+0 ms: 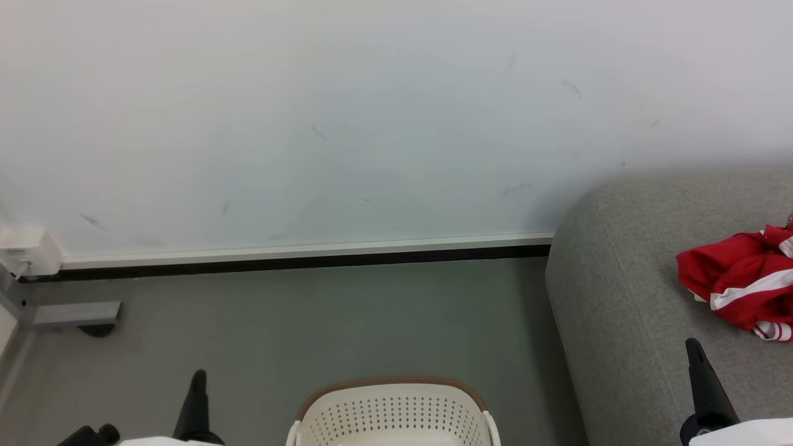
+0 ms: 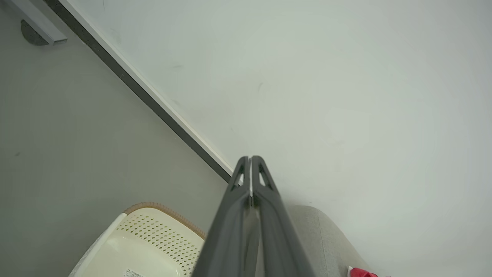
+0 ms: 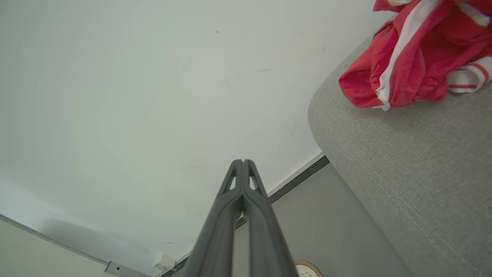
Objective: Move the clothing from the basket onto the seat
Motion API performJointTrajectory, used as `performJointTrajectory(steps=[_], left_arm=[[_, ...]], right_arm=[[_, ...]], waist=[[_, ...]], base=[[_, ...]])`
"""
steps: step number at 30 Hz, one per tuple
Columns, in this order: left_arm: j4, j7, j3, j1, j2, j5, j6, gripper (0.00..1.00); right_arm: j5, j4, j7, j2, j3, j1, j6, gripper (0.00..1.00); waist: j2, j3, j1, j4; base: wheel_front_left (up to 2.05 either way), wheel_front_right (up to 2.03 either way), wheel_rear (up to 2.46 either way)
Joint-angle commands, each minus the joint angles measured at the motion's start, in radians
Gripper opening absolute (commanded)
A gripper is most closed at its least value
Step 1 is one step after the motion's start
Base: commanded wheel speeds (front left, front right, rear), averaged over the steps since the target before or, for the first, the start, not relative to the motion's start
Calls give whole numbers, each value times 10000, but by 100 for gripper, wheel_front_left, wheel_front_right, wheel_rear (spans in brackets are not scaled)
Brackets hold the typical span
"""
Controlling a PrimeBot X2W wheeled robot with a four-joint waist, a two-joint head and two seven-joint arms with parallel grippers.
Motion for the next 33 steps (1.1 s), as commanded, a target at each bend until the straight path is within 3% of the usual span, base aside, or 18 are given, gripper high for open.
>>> performJointTrajectory(steps=[1,33], left_arm=[[-139,69,51,-238,58,-288,-56,0],[-379,939,343,-570,83,-3547,-287,0]], right_arm=[[233,-61,52,5,-95,-242,-7,0],[3198,96,631,237,-606,-500,-13,0]], waist=[[0,3,0,6],[0,118,0,198]], base=[[0,0,0],[0,0,0]])
